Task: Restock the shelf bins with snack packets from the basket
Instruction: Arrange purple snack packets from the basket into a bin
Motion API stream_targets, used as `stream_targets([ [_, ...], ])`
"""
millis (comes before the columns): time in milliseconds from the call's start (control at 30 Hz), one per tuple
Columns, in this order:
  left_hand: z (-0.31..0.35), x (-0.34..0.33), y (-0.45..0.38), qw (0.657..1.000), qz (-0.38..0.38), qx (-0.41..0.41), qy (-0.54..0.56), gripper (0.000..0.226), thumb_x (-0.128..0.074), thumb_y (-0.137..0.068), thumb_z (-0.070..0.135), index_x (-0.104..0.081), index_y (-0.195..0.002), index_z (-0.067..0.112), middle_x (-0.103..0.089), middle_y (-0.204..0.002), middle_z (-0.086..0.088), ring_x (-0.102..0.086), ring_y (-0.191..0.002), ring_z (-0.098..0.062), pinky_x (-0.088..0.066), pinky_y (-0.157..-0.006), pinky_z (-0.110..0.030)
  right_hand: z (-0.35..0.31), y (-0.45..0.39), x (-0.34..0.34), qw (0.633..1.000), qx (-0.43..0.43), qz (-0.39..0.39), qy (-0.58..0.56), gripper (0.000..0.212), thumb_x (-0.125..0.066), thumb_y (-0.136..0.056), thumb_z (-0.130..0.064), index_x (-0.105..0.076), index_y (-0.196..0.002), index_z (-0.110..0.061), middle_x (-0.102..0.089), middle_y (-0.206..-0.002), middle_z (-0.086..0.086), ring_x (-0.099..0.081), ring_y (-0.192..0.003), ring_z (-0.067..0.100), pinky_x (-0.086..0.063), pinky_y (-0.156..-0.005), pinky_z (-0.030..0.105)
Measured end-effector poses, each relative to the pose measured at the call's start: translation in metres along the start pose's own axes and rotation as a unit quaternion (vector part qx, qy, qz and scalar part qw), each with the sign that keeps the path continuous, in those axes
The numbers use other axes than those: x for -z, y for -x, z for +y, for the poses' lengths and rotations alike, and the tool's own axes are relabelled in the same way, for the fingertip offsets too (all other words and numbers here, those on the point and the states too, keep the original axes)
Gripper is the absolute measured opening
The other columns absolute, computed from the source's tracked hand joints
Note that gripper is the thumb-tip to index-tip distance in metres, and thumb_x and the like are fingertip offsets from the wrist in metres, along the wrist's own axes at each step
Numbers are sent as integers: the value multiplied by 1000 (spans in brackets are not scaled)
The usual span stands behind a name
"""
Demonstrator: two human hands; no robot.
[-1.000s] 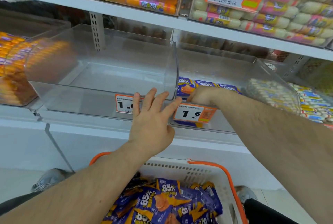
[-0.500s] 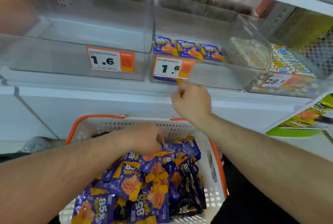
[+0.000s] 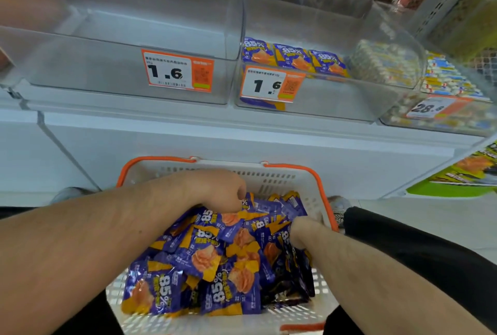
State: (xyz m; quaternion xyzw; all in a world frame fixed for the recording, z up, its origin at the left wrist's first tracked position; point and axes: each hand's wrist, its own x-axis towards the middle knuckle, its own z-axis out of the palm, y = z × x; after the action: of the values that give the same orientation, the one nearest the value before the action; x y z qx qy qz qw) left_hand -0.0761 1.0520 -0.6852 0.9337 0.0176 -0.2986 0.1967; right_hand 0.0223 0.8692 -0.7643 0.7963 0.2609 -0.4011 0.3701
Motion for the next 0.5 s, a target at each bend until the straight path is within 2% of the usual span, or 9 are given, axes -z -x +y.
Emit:
stream_targets([
  [67, -1, 1, -1, 1000, 2, -3, 16, 4, -51, -93, 26, -49, -92, 23, -46, -90, 0, -44, -80, -18, -39, -71, -31, 4, 1, 2, 999, -9, 15, -45, 42, -35, -103, -9, -40, -145, -4, -43, -146, 16, -43, -134, 32, -39, -106, 39],
  [133, -1, 3, -1, 998, 11, -2, 69, 11, -51, -92, 24, -51, -81, 21, -46, -80, 0, -43, -73, -17, -38, -69, -33, 12, 6, 16, 994, 9, 34, -102, 23, -42, -99, -5, -58, -115, -1, -58, -106, 14, -61, -105, 30, -50, -87, 36],
  [167, -1, 4, 0, 994, 19, 3, 111, 17, -52, -91, 22, -53, -74, 18, -48, -73, -1, -45, -67, -17, -38, -66, -33, 18, 11, 27, 990, 20, 47, -130, 13, -46, -96, -4, -59, -96, -4, -56, -89, 12, -63, -86, 27, -51, -75, 34],
  [200, 0, 5, 1, 988, 25, 13, 154, 20, -53, -90, 21, -59, -72, 15, -54, -71, -1, -51, -65, -18, -39, -65, -32, 24, 17, 40, 984, 29, 63, -162, 12, -48, -94, -4, -53, -83, -8, -52, -78, 10, -59, -69, 23, -50, -63, 33],
  [267, 1, 6, 4, 969, 32, 48, 240, 17, -54, -91, 22, -68, -87, 12, -68, -87, -1, -67, -79, -18, -46, -66, -30, 35, 32, 63, 967, 43, 93, -231, 17, -52, -88, -7, -47, -72, -11, -50, -65, 9, -46, -48, 18, -40, -47, 27],
  [333, 2, 5, 6, 941, 30, 87, 327, 19, -53, -96, 28, -65, -99, 14, -70, -99, -2, -70, -91, -21, -53, -71, -32, 42, 49, 79, 935, 55, 118, -330, 17, -56, -83, -11, -49, -67, -10, -47, -55, 8, -39, -41, 18, -30, -43, 23],
  [400, 4, 6, 11, 901, 19, 118, 416, 35, -46, -100, 42, -62, -111, 12, -68, -110, -6, -68, -98, -25, -57, -83, -38, 40, 65, 87, 896, 74, 161, -407, 19, -58, -80, -11, -49, -63, -10, -45, -51, 7, -38, -38, 18, -28, -43, 21],
  [433, 5, 6, 13, 879, 9, 125, 459, 50, -41, -100, 53, -59, -122, 11, -65, -118, -8, -66, -103, -27, -56, -88, -42, 35, 73, 89, 885, 86, 197, -412, 21, -58, -79, -11, -48, -61, -11, -45, -51, 7, -40, -40, 19, -29, -44, 22],
  [500, 8, 7, 15, 822, -11, 111, 559, 73, -34, -96, 66, -41, -142, 11, -57, -134, -12, -58, -118, -32, -49, -96, -52, 21, 91, 88, 885, 108, 290, -348, 23, -57, -82, -19, -50, -61, -11, -51, -57, 6, -48, -50, 21, -33, -48, 25],
])
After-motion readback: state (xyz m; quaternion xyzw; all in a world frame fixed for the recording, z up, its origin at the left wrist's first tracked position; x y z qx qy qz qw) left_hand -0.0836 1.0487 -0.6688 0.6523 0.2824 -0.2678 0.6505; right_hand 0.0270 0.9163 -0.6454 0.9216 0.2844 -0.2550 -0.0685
